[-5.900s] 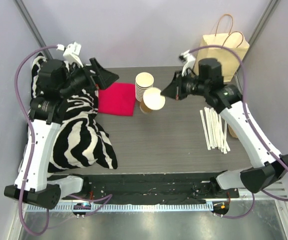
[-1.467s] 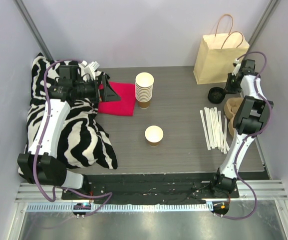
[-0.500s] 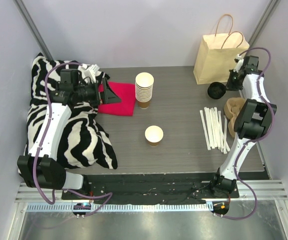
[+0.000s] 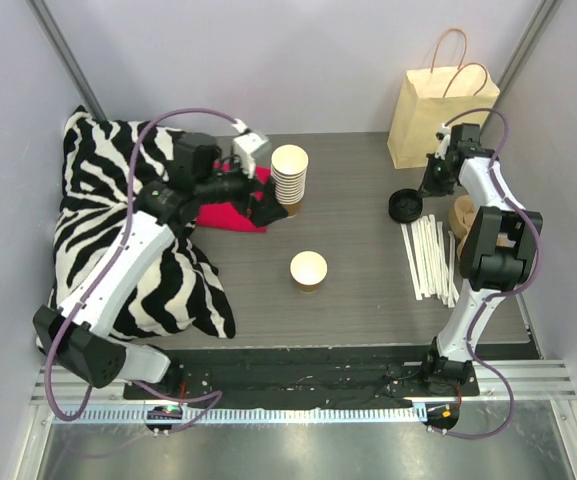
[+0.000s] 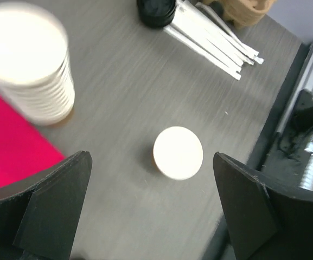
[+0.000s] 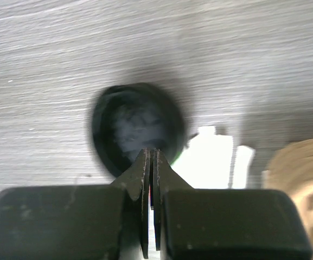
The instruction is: Pack the takeout coffee
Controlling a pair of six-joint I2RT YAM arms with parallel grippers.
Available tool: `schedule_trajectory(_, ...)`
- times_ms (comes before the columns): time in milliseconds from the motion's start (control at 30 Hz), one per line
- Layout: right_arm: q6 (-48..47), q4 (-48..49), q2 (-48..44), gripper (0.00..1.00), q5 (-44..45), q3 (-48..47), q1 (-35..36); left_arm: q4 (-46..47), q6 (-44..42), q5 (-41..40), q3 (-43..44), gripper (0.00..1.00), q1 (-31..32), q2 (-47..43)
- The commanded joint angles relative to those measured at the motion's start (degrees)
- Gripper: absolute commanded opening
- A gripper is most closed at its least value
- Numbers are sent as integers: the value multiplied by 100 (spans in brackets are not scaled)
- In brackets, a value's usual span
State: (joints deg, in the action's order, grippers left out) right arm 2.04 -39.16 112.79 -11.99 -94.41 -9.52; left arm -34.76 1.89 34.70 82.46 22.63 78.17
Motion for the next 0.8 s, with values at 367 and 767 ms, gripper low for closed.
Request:
schedule_trajectory(367,719,66,-460,6,399,72,522,2940,-2018,-2142,1641,100,2439,2403)
schedule_trajectory(767,822,-347,-197,50,418,-464,73,2984,-1446,-2160,1027,100,2448,2185)
